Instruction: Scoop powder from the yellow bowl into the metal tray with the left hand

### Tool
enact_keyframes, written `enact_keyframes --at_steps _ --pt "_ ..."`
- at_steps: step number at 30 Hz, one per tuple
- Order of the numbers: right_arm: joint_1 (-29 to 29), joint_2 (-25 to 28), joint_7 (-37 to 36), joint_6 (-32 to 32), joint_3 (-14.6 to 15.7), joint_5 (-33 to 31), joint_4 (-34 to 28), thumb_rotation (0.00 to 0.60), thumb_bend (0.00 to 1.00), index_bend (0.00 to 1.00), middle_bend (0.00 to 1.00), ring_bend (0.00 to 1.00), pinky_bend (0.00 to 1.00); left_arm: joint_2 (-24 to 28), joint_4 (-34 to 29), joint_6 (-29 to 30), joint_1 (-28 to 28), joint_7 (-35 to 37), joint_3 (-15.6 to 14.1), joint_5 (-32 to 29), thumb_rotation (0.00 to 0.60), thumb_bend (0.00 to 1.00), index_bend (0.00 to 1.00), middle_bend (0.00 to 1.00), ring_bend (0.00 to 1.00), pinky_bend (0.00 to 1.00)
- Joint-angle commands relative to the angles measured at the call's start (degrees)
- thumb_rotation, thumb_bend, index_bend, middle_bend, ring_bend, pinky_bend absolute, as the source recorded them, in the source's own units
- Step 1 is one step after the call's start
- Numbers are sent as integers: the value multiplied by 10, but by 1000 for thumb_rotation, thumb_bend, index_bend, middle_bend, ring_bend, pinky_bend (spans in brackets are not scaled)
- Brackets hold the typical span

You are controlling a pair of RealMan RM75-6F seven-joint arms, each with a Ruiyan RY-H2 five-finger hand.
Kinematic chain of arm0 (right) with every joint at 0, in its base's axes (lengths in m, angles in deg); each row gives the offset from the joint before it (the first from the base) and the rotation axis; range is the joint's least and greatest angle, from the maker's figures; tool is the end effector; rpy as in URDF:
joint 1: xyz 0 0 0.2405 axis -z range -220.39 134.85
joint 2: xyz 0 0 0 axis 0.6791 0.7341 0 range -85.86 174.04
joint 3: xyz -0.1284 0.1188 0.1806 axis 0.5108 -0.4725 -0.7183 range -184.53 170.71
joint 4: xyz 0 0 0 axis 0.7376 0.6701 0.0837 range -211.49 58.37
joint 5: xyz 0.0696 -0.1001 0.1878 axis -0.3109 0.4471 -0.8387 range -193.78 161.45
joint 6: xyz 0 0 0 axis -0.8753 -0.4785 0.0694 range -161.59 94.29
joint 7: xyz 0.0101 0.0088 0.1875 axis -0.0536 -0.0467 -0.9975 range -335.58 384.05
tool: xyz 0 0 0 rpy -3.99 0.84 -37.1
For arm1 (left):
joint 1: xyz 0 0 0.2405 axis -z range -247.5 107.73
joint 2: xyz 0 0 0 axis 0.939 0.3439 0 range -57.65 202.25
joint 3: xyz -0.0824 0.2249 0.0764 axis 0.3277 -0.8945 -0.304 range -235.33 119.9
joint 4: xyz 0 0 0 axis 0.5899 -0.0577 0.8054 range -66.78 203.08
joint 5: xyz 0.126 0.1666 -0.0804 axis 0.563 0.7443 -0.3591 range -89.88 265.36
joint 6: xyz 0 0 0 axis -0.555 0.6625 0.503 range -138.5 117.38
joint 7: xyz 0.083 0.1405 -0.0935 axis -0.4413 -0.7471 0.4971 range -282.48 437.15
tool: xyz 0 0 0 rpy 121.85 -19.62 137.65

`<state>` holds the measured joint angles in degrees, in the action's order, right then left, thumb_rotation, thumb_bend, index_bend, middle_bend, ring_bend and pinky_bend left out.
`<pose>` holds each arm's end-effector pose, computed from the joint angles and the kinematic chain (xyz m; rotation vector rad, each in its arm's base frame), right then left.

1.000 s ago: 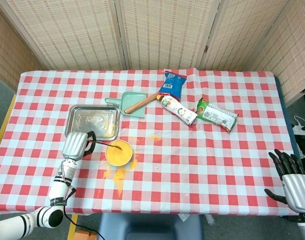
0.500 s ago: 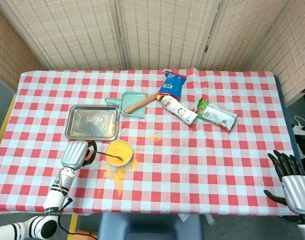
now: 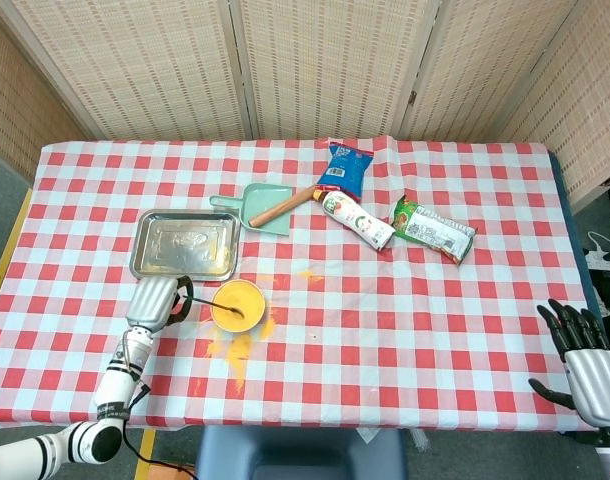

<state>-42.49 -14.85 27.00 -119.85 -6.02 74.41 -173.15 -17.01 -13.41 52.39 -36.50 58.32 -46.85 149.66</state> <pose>-0.3140 -0.1824 0.1519 1.4480 -0.9133 0.8026 -0.2052 0.3754 -0.0163 -1.5993 -1.0097 -0.8786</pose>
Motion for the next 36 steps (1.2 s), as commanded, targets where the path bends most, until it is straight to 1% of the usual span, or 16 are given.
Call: enact_keyframes --at_steps 1,6,14,18,23,27,32,36 --pt "-1 0 1 2 -1 -2 0 600 39 0 0 0 0 -13 23 -6 9 8 10 -6 600 666 904 1000 1000 1000" --pt "-1 -1 3 3 -2 -4 0 600 39 0 0 0 0 -16 32 -3 13 21 23 -6 600 665 904 1000 1000 1000" --pt "0 0 2 0 0 -1 -1 600 39 0 0 0 0 0 -2 16 14 30 39 2 600 664 904 1000 1000 1000" --pt "1 0 1 -3 -1 0 -1 600 40 0 0 0 0 -8 10 9 21 27 42 -5 600 665 904 1000 1000 1000" --pt "4 1 0 -10 -2 1 -1 600 39 0 0 0 0 -34 51 -7 34 21 39 -12 600 666 904 1000 1000 1000" --pt "5 3 -6 -12 -4 -3 1 600 40 0 0 0 0 -45 72 -9 35 21 31 -7 600 665 904 1000 1000 1000" --pt "3 2 -3 -9 -4 -2 1 600 40 0 0 0 0 -41 66 -16 29 23 20 -7 600 665 904 1000 1000 1000" --pt "5 1 0 -12 -2 2 0 600 39 0 0 0 0 -25 42 -20 21 19 11 -9 600 665 904 1000 1000 1000"
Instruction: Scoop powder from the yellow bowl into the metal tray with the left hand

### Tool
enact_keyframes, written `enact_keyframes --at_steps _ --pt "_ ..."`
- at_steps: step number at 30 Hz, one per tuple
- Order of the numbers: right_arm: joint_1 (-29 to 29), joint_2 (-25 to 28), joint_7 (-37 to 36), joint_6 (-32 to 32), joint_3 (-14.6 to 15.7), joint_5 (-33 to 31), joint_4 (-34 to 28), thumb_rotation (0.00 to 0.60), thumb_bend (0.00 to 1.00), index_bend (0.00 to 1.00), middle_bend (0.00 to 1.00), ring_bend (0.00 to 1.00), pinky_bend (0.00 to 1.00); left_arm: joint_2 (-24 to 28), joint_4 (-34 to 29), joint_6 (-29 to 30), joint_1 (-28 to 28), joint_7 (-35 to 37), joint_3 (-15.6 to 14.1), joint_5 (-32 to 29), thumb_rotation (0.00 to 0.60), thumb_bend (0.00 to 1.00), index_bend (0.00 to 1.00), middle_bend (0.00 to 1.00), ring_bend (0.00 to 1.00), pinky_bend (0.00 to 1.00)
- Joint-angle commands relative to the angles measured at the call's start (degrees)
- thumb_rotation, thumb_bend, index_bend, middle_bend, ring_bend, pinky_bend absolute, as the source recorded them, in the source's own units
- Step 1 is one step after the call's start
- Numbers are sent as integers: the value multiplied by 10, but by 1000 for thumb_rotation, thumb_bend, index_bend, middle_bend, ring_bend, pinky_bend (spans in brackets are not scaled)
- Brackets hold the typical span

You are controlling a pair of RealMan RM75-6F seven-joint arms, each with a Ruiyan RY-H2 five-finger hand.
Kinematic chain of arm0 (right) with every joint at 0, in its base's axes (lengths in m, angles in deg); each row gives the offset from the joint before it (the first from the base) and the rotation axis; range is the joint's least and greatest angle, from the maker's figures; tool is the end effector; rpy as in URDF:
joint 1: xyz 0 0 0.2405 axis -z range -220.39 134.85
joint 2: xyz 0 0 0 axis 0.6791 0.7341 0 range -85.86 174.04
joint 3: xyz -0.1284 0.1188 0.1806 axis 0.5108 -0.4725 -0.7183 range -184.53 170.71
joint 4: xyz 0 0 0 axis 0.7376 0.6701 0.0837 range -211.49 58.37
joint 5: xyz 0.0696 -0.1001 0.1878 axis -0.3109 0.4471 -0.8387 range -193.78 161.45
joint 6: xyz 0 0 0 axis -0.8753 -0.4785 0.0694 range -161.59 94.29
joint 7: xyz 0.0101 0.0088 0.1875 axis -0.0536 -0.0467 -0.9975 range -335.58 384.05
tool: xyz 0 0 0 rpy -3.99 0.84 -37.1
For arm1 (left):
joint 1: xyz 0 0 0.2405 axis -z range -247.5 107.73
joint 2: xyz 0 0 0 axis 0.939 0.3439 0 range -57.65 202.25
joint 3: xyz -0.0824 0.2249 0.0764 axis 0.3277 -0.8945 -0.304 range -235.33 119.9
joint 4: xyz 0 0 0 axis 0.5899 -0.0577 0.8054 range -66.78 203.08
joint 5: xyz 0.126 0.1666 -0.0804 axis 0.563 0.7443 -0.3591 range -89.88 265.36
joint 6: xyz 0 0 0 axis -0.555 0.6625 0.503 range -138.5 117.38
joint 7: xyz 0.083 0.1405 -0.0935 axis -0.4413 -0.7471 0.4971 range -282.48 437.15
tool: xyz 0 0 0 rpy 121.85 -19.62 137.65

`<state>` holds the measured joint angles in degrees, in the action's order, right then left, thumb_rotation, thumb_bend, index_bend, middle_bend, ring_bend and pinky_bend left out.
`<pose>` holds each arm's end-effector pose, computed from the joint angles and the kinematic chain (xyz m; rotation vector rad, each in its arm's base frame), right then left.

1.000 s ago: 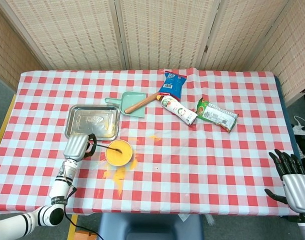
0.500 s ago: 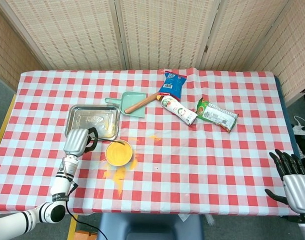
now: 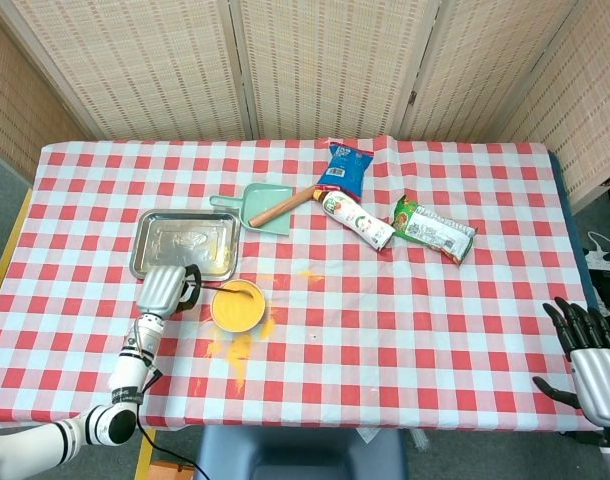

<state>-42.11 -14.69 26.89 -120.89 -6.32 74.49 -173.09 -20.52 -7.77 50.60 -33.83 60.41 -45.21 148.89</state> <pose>-0.3135 -0.1818 0.1566 1.4335 -0.8981 0.8118 -0.1979 0.3948 -0.0269 -1.5858 -1.0179 -0.9056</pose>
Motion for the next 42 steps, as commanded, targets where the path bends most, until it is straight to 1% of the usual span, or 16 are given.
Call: enact_keyframes --at_steps 1,4,9,13,17,21,25,28,31,36,40,42 --pt "1 -1 1 -2 1 2 -1 600 39 0 0 0 0 15 -23 -4 -8 -1 -8 -3 600 664 904 1000 1000 1000" --pt "1 -2 4 -1 3 5 0 600 40 0 0 0 0 37 -52 -11 -15 1 -12 -10 600 665 904 1000 1000 1000" --pt "1 -3 8 -2 5 12 -2 600 40 0 0 0 0 62 -86 -6 -26 2 -17 -14 600 665 904 1000 1000 1000" --pt "2 -3 8 -3 8 17 -3 600 40 0 0 0 0 75 -108 14 -38 9 -21 0 600 665 904 1000 1000 1000" --pt "3 -3 10 -6 11 23 -4 600 39 0 0 0 0 67 -103 54 -46 23 -17 35 600 665 904 1000 1000 1000" --pt "6 -2 9 -13 11 25 -4 600 40 0 0 0 0 51 -81 77 -45 77 -9 79 600 665 904 1000 1000 1000" --pt "7 0 3 -15 9 22 -3 600 40 0 0 0 0 13 -18 123 -43 148 6 130 600 666 905 1000 1000 1000" --pt "7 2 -2 -13 8 20 -2 600 40 0 0 0 0 -17 45 140 -33 183 22 142 600 664 905 1000 1000 1000" --pt "5 1 -2 -10 6 15 -1 600 40 0 0 0 0 -33 102 113 -12 203 40 130 600 664 904 1000 1000 1000" --pt "1 -3 8 0 0 1 0 600 40 0 0 0 0 -74 229 56 31 238 54 120 600 659 905 1000 1000 1000" --pt "-1 -6 15 6 -3 -10 0 600 39 0 0 0 0 -110 313 14 55 265 67 97 600 646 904 1000 1000 1000" --pt "-2 -7 17 9 -5 -14 0 600 39 0 0 0 0 -128 358 -9 64 283 65 94 600 638 905 1000 1000 1000"
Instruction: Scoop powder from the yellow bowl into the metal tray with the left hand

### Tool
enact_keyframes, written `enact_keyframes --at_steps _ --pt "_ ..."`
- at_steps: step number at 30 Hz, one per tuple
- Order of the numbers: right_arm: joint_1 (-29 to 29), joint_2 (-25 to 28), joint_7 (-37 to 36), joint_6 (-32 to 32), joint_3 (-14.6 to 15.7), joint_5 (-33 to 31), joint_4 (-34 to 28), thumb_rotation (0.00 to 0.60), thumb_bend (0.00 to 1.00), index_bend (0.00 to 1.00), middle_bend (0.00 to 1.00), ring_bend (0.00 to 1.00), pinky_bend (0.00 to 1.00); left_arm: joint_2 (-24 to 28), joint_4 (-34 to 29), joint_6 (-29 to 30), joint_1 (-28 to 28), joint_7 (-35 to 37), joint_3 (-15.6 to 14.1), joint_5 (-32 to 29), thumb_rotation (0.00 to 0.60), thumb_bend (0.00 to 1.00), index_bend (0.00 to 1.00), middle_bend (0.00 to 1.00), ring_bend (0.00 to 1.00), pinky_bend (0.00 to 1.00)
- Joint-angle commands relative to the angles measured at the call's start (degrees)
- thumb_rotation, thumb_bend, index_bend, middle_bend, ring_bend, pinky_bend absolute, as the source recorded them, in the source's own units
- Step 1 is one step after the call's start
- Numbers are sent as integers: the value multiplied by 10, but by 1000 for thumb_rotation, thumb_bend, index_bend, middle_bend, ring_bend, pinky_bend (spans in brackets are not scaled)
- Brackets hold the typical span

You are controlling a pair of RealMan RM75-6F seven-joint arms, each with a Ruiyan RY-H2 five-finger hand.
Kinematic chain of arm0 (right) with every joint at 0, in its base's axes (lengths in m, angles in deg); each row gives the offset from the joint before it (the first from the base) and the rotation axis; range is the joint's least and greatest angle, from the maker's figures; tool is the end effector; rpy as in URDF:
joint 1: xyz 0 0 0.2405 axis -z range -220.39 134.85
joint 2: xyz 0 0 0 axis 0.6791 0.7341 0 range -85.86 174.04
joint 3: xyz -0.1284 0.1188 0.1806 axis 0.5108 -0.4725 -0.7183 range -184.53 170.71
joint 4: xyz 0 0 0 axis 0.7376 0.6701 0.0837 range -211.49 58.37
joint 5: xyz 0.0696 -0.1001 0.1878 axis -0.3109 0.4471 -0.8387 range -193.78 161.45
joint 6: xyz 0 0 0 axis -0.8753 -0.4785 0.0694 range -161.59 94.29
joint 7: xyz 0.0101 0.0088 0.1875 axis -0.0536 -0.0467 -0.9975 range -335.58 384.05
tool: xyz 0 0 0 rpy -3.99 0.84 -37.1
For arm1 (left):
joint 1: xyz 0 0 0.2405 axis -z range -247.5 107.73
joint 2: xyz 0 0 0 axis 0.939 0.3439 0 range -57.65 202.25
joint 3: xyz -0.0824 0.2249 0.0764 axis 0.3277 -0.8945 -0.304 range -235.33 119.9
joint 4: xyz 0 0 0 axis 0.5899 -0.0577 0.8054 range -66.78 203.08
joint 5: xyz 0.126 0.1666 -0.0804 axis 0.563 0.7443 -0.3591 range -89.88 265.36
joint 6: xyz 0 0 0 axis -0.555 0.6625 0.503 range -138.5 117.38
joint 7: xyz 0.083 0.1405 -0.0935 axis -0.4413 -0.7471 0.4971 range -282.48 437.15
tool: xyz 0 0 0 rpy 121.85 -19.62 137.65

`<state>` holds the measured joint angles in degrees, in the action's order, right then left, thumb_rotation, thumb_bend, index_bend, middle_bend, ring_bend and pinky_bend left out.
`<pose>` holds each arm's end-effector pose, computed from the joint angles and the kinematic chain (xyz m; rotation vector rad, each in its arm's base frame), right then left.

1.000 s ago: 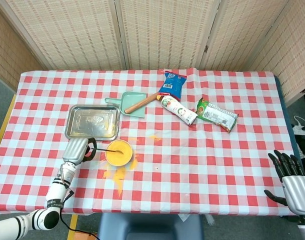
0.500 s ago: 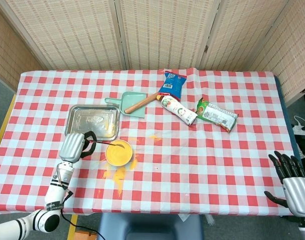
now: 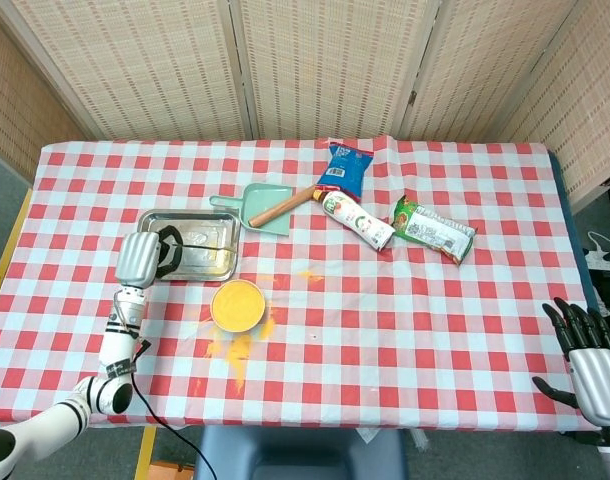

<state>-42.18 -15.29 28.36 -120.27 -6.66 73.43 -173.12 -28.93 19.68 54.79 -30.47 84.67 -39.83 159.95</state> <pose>-0.3157 -0.1834 0.1538 1.4273 -0.8960 0.7893 -0.2164 0.4544 0.0150 -1.3725 -0.9108 -1.1714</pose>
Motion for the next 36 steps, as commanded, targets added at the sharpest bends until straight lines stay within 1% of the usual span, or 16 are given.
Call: enact_keyframes --at_steps 1,3,5,8,10,13,18,21,22,24,25,26,28,31,34,36 --pt "-2 -2 4 4 -2 -5 0 600 39 0 0 0 0 -52 104 -60 35 49 9 -17 600 634 904 1000 1000 1000" --pt "-2 -3 6 5 -3 -8 0 600 40 0 0 0 0 -65 144 -77 42 62 2 -13 600 628 883 1000 1000 1000" --pt "-3 -3 7 6 -4 -10 0 600 39 0 0 0 0 -80 184 -94 49 77 -2 -12 600 618 805 1000 1000 1000" --pt "-3 -4 7 6 -5 -11 0 600 39 0 0 0 0 -90 216 -137 54 89 -8 -15 600 584 520 1000 1000 1000" --pt "-3 -4 7 7 -4 -11 0 600 39 0 0 0 0 -88 221 -160 55 89 -12 -17 600 547 274 1000 1000 1000" --pt "-2 -2 7 6 -3 -9 -1 600 39 0 0 0 0 -75 200 -173 51 89 -12 -21 600 475 26 1000 1000 1000" --pt "2 1 1 -5 3 6 -4 600 40 0 0 0 0 -20 96 -161 31 68 -17 -19 600 407 0 1000 1000 1000" --pt "7 4 -4 -15 8 19 -5 600 39 0 0 0 0 31 -20 -115 6 54 -6 -23 600 404 0 1000 1000 1000" --pt "9 6 -8 -22 10 26 -5 600 39 0 0 0 0 60 -84 -87 -11 50 -6 -17 600 405 0 1000 999 1000" --pt "14 10 -17 -34 11 35 -5 600 40 0 0 0 0 122 -208 -49 -49 53 -27 9 600 407 0 895 905 938" --pt "18 12 -22 -42 12 38 -3 600 40 0 0 0 0 172 -293 -23 -80 58 -53 39 600 408 0 751 771 828" --pt "20 13 -25 -46 12 40 -2 600 40 0 0 0 0 209 -349 -2 -104 59 -78 65 600 408 0 629 653 729" --pt "23 15 -30 -52 13 42 0 600 40 0 0 0 0 274 -430 56 -159 48 -141 130 600 409 0 329 324 453" --pt "27 17 -30 -56 17 46 -1 600 40 0 0 0 0 314 -449 147 -236 5 -216 201 600 407 0 93 51 216" --pt "30 17 -26 -56 19 48 -5 600 39 0 0 0 0 290 -404 253 -312 -46 -243 227 600 406 0 12 0 118" --pt "30 18 -26 -57 19 49 -6 600 39 0 0 0 0 273 -381 286 -342 -89 -245 224 600 406 0 1 0 94"
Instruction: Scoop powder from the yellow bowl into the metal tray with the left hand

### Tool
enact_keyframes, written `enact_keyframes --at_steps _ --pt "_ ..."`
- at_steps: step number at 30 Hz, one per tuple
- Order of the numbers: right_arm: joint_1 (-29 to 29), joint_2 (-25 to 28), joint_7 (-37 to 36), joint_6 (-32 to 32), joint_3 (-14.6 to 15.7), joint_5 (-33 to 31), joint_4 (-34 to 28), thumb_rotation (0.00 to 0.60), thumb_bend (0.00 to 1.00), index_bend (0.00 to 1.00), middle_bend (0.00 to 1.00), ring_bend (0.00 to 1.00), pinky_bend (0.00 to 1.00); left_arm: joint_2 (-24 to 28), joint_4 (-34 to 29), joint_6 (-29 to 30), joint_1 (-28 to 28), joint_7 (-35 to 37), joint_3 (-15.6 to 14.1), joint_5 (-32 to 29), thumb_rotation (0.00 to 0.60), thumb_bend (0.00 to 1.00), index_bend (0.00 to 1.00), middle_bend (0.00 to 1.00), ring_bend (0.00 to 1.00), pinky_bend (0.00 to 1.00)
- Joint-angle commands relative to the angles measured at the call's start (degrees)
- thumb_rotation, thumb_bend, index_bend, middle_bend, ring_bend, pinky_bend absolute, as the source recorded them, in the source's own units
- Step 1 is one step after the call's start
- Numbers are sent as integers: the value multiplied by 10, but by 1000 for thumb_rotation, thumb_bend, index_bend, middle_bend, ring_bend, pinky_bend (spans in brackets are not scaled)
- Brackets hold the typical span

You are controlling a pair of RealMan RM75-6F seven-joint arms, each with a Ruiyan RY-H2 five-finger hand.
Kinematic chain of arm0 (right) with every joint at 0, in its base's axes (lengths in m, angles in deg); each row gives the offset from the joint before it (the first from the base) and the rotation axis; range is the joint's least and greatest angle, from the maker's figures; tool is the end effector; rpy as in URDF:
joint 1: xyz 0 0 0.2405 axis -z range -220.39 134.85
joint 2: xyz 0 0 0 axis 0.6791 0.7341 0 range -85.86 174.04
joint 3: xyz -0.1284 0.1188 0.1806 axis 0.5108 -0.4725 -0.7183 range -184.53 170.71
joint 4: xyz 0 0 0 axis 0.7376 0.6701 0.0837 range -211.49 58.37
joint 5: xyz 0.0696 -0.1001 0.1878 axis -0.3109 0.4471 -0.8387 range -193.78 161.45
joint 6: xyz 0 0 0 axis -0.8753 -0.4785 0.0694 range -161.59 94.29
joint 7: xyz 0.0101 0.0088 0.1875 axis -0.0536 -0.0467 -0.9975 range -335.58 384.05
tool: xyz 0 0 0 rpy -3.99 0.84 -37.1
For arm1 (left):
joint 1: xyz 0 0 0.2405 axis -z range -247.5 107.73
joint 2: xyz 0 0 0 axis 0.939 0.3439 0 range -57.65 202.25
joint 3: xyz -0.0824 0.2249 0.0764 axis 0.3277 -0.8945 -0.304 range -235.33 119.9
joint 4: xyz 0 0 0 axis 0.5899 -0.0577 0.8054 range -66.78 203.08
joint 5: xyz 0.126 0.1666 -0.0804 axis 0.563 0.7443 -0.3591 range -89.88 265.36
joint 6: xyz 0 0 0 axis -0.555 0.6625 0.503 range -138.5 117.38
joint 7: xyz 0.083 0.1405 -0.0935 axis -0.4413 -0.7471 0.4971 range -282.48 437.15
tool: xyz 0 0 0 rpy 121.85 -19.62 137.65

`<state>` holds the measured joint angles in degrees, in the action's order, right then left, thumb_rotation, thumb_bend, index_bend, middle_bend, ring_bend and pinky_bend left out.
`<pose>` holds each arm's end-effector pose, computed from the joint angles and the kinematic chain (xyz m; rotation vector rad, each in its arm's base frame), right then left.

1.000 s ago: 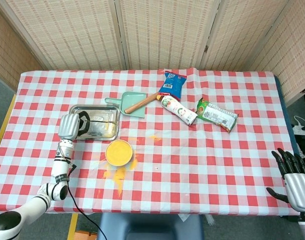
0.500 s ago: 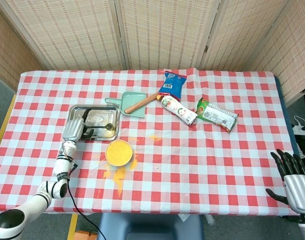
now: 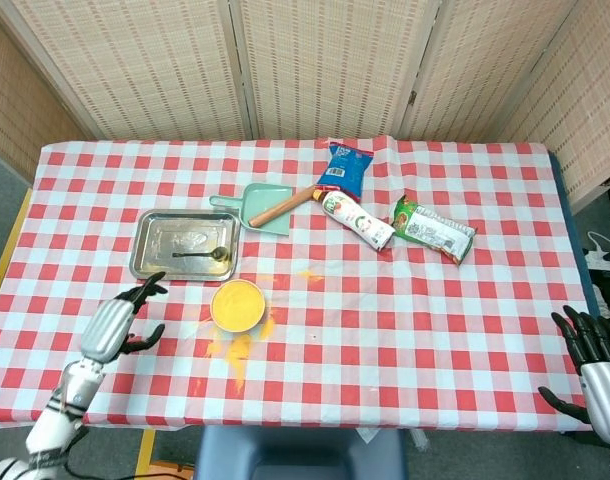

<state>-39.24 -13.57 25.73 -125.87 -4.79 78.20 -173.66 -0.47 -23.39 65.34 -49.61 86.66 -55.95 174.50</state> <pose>-0.3060 -0.1607 0.1672 1.4203 -0.8745 0.8555 -0.2354 0.2898 0.0636 -1.5883 -1.1040 -1.1968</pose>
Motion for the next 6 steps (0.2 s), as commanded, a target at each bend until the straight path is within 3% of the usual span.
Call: enact_keyframes --at_steps 1,6 --pt "1 1 1 -2 0 2 -1 600 39 0 0 0 0 -10 53 191 -158 -132 -88 90 600 406 0 0 0 85" --pt "4 1 5 -5 2 7 -2 600 39 0 0 0 0 -13 48 202 -167 -151 -77 92 600 407 0 0 0 75"
